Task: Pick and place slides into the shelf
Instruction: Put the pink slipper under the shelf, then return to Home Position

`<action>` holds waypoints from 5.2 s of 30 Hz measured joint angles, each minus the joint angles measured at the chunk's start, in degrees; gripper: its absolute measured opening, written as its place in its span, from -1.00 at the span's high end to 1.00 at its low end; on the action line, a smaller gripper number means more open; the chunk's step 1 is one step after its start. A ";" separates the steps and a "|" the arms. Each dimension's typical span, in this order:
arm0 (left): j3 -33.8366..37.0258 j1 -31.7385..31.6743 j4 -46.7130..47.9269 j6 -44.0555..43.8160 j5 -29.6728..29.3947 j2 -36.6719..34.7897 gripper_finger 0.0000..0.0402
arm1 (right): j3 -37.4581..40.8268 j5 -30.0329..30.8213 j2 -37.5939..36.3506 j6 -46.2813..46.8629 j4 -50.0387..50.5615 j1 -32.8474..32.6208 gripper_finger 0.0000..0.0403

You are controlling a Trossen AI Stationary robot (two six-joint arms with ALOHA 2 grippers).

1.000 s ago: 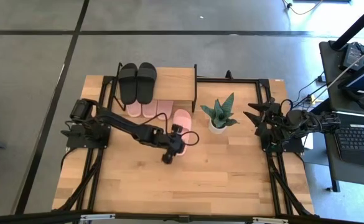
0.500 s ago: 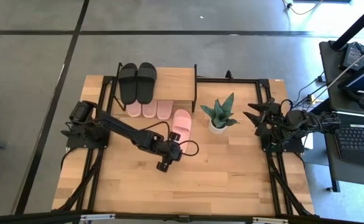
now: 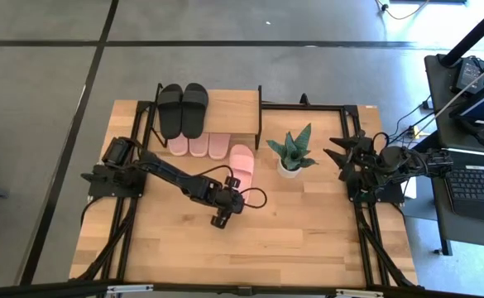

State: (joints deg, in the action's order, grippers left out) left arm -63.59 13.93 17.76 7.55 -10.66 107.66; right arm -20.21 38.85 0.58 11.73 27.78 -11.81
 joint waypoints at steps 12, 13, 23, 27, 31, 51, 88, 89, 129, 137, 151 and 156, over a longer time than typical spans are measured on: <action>-0.20 0.20 -1.09 -6.99 -5.48 1.48 0.71 | 0.00 0.04 0.07 -0.04 0.08 0.00 -0.16; -0.20 0.20 -1.08 -6.99 -5.46 1.48 0.78 | 0.01 0.04 0.07 -0.05 0.10 0.00 -0.16; -0.11 0.07 -1.11 -7.21 -5.63 1.31 0.95 | 0.00 0.04 0.07 -0.13 0.25 0.00 -0.16; 0.04 -0.50 -1.67 -7.21 -8.18 1.22 0.97 | 0.02 0.04 0.07 -0.16 0.28 0.00 -0.16; 0.09 -1.44 -1.74 -7.21 -9.48 1.27 0.98 | 0.00 0.04 0.07 -0.16 0.30 0.00 -0.16; 0.09 -7.85 -4.48 1.04 -6.61 1.17 0.99 | 0.00 0.04 0.07 -0.16 0.34 0.00 -0.16; 0.00 -22.62 -7.89 12.74 -5.89 1.07 0.99 | 0.00 0.06 0.07 -0.23 0.34 0.00 -0.16; -0.02 -22.93 -7.91 12.78 -5.67 1.07 0.99 | 0.00 0.06 0.07 -0.24 0.35 0.00 -0.16; -0.13 -19.28 -8.30 11.21 -11.32 0.98 0.33 | 0.00 0.06 0.04 -0.25 0.36 0.00 -0.16; -0.11 -14.23 -8.42 10.56 -21.05 -1.72 0.33 | 0.00 0.08 0.04 -0.25 0.36 0.00 -0.16; -0.22 -11.25 -9.47 0.50 -11.43 -0.74 0.33 | 0.00 0.06 0.04 -0.44 0.36 0.00 -0.16; 0.00 -13.01 -9.30 -5.32 -12.61 0.96 0.33 | -0.02 0.08 0.04 -0.44 0.36 0.00 -0.16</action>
State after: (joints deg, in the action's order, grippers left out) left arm -63.59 0.93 8.46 2.23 -23.27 108.62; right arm -20.23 38.94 0.62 11.29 28.14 -11.81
